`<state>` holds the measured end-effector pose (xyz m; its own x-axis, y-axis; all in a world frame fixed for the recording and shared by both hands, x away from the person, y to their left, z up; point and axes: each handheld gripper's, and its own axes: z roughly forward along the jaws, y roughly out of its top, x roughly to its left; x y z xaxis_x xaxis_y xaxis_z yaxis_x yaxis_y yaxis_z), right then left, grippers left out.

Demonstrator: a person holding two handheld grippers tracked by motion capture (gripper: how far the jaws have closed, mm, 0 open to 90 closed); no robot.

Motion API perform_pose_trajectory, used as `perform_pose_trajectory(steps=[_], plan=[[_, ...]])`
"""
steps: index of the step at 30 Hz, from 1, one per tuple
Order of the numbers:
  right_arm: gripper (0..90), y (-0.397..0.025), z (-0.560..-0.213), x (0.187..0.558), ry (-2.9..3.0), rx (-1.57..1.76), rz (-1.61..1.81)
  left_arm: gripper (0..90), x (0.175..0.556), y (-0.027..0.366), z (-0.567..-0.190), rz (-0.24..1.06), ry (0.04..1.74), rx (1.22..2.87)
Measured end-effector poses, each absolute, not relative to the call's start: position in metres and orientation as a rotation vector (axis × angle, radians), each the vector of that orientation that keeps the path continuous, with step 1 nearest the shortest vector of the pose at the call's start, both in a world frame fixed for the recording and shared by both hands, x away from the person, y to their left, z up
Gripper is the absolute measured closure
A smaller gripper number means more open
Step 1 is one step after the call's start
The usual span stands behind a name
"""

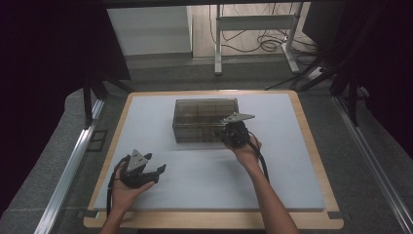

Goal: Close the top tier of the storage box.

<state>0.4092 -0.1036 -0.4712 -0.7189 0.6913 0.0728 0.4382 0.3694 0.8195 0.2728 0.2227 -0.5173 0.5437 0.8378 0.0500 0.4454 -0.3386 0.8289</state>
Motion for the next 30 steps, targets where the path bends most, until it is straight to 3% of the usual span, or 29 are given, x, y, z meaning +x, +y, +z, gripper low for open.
perform_pose_trajectory(steps=[30], plan=[[88.6, -0.1019, -0.4733, 0.4176, 2.326, 1.04, 1.283, 31.8, 0.2725, 0.2229, -0.5175, 0.616, 1.041, 1.975]])
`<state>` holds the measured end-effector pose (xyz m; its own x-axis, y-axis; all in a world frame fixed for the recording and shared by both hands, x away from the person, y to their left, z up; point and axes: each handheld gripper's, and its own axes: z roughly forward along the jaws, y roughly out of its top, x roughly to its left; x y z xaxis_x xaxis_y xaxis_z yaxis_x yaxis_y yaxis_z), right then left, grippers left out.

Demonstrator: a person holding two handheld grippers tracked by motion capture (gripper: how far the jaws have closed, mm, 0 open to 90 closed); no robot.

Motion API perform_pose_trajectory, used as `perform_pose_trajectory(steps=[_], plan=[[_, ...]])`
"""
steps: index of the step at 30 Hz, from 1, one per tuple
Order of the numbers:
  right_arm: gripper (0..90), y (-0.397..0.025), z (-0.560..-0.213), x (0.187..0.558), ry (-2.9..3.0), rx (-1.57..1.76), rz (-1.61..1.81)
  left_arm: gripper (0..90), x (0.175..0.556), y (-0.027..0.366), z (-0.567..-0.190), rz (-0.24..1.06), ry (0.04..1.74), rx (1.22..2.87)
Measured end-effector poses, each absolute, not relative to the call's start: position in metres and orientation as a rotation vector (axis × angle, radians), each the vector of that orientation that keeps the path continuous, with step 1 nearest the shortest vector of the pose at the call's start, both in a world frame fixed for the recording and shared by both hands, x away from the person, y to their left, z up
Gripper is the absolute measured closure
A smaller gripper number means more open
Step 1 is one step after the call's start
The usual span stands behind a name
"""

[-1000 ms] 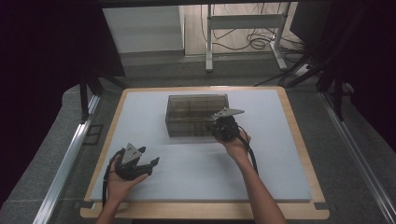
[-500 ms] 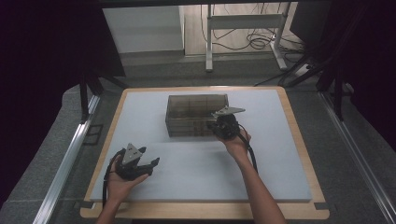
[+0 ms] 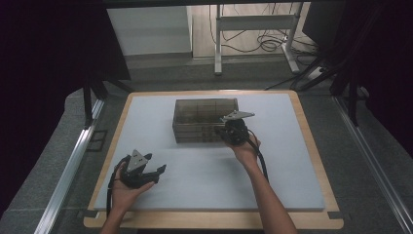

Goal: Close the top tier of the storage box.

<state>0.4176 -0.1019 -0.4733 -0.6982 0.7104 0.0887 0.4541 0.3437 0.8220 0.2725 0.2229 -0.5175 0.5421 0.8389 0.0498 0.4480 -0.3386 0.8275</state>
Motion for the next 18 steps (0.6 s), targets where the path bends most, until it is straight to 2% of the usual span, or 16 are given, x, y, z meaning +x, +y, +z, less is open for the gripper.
perform_pose_trajectory(steps=[18], plan=[[86.1, -0.1079, -0.4764, 0.4123, 2.318, 1.033, 1.319, 31.7, 0.2709, 0.2252, -0.5166, 0.615, 1.063, 1.958]])
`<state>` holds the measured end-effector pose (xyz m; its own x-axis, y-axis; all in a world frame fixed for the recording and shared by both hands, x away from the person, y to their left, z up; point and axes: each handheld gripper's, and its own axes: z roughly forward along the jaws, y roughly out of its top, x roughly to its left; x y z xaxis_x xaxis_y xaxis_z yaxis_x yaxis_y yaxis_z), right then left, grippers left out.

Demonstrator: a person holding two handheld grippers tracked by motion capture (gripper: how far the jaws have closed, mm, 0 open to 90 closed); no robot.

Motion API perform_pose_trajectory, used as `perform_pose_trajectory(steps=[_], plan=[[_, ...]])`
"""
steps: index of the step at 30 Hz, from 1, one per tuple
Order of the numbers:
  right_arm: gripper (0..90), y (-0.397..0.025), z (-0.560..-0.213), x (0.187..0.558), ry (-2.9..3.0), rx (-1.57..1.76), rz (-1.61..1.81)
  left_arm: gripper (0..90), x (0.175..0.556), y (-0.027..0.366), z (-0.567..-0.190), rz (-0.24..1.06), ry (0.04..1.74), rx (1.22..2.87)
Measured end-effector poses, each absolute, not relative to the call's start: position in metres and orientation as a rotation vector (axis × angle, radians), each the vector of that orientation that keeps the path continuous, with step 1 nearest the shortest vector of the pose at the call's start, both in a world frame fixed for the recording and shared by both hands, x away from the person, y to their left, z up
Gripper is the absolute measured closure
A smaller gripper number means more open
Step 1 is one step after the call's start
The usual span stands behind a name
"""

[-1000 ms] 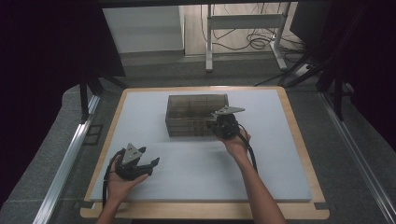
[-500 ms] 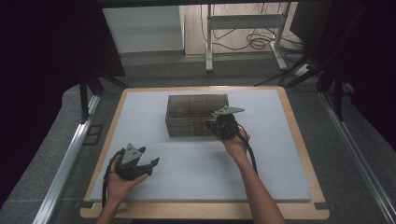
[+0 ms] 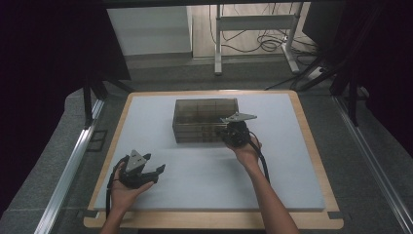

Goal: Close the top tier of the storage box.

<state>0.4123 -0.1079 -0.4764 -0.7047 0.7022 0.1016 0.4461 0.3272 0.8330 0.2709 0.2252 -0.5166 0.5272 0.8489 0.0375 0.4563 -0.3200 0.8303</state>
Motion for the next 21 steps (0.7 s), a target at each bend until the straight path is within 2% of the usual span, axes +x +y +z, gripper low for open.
perform_pose_trajectory(steps=[3, 12, 21], plan=[[83.1, -0.111, -0.475, 0.409, 2.323, 1.01, 1.325, 31.7, 0.27, 0.225, -0.517, 0.618, 1.059, 1.963], [65.9, -0.128, -0.468, 0.392, 2.321, 0.962, 1.358, 31.7, 0.267, 0.224, -0.518, 0.612, 1.052, 1.966], [57.7, -0.147, -0.474, 0.376, 2.324, 0.926, 1.355, 31.7, 0.267, 0.225, -0.517, 0.614, 1.053, 1.963]])
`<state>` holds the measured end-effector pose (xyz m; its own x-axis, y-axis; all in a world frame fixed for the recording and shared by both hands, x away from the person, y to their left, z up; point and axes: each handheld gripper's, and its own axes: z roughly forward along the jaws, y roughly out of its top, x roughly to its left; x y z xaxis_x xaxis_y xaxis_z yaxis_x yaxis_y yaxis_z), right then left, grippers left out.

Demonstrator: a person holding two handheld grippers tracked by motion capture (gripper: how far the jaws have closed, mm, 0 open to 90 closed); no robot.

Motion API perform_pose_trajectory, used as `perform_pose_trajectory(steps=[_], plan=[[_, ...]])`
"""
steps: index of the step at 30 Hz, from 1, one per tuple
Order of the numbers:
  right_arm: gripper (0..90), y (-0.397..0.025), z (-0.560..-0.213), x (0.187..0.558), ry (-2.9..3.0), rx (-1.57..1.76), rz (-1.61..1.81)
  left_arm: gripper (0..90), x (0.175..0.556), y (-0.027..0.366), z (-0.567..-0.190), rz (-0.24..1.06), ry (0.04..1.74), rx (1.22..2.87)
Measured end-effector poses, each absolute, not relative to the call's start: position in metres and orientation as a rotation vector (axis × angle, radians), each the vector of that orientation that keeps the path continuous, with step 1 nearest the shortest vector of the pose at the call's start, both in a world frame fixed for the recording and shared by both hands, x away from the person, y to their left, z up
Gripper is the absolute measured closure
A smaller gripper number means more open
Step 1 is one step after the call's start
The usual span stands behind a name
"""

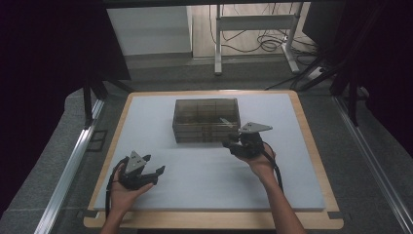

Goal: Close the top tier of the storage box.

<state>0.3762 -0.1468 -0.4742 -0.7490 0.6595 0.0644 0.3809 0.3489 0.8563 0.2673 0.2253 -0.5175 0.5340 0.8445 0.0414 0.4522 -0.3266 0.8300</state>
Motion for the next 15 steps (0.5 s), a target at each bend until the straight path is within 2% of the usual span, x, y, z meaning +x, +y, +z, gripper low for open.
perform_pose_trajectory(steps=[15], plan=[[50.2, -0.191, -0.49, 0.342, 2.294, 0.923, 1.366, 31.6, 0.268, 0.225, -0.517, 0.609, 1.052, 1.964]])
